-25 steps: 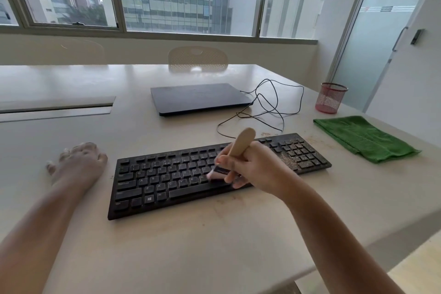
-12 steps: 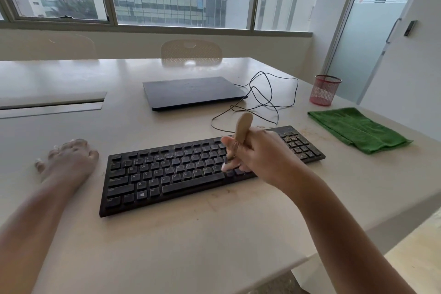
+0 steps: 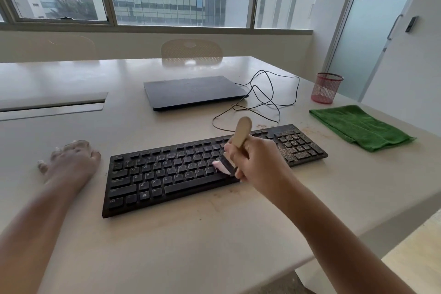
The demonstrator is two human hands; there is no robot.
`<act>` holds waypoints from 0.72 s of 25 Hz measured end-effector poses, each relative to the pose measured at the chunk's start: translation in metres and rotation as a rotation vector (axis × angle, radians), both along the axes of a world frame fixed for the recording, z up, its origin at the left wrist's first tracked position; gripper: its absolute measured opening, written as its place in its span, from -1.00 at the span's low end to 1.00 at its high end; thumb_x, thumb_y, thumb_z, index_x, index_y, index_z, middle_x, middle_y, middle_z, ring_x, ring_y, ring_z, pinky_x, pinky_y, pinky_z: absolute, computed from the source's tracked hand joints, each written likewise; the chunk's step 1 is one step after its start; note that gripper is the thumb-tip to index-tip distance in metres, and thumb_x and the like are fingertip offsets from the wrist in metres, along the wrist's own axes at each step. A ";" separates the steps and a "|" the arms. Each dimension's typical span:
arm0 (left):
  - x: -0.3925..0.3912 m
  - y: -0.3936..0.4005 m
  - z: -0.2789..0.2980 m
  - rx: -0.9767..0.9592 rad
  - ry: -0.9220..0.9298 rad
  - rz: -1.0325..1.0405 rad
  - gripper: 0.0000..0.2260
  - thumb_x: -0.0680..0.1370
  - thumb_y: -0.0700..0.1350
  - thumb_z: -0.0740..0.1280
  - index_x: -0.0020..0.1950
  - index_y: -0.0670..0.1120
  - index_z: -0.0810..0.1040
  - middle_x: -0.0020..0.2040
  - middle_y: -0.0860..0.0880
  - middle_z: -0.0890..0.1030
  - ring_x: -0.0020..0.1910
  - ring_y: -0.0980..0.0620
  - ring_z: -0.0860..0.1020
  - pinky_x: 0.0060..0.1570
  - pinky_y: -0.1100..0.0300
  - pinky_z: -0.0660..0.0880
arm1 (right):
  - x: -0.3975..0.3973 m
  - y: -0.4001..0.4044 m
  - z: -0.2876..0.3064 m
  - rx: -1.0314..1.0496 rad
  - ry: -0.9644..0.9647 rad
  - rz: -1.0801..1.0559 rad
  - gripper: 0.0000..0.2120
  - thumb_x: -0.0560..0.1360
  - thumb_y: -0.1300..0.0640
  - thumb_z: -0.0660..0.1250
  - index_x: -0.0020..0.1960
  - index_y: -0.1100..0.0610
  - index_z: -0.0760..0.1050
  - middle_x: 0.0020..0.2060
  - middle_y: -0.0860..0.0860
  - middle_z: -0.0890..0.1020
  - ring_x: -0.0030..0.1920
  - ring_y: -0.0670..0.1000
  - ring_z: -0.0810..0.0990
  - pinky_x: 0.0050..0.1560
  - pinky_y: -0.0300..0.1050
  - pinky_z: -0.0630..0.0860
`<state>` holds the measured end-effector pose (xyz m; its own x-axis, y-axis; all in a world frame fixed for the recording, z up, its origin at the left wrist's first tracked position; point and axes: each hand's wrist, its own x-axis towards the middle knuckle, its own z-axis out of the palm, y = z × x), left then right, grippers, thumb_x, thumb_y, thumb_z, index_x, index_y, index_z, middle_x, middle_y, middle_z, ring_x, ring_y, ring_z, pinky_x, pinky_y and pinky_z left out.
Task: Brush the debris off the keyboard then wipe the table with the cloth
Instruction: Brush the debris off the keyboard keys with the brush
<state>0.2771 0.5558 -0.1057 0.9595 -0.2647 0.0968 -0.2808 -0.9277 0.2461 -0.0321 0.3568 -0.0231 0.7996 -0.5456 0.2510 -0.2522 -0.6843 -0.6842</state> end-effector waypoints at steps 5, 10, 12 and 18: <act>-0.015 -0.005 0.004 0.013 -0.001 0.025 -0.62 0.61 0.01 0.07 0.37 -0.13 0.32 0.44 -0.20 0.29 0.43 -0.21 0.21 0.36 -0.25 0.08 | 0.014 -0.012 0.022 -0.007 0.058 0.000 -0.82 0.58 0.06 0.23 0.03 0.17 0.50 -0.38 -0.04 0.58 -0.44 -0.15 0.61 -0.36 -0.29 0.60; -0.014 -0.005 0.006 0.047 0.004 0.026 -0.62 0.61 0.02 0.05 0.35 -0.13 0.33 0.42 -0.20 0.31 0.42 -0.21 0.22 0.36 -0.24 0.12 | 0.012 -0.018 0.032 0.044 0.263 0.005 -0.85 0.57 0.08 0.24 -0.10 0.13 0.49 -0.45 0.03 0.61 -0.44 -0.05 0.63 -0.32 -0.24 0.61; -0.015 -0.005 0.006 0.042 0.008 0.023 -0.63 0.60 0.02 0.05 0.33 -0.13 0.34 0.41 -0.20 0.32 0.41 -0.21 0.23 0.36 -0.24 0.13 | 0.019 -0.018 0.036 0.001 0.151 -0.005 -0.86 0.56 0.09 0.26 -0.01 0.15 0.52 -0.33 0.05 0.65 -0.39 -0.07 0.65 -0.31 -0.29 0.60; -0.019 -0.006 0.009 0.039 0.014 0.022 -0.62 0.61 0.01 0.05 0.36 -0.13 0.32 0.43 -0.18 0.29 0.43 -0.20 0.21 0.37 -0.24 0.11 | 0.040 -0.015 0.034 -0.081 0.386 0.071 -0.77 0.58 0.09 0.21 0.10 0.25 0.47 -0.30 0.05 0.56 -0.44 -0.07 0.55 -0.37 -0.27 0.57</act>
<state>0.2579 0.5498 -0.0968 0.9663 -0.2466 0.0737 -0.2568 -0.9427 0.2132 0.0081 0.3420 0.0110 0.8786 -0.4763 -0.0356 -0.4303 -0.7570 -0.4918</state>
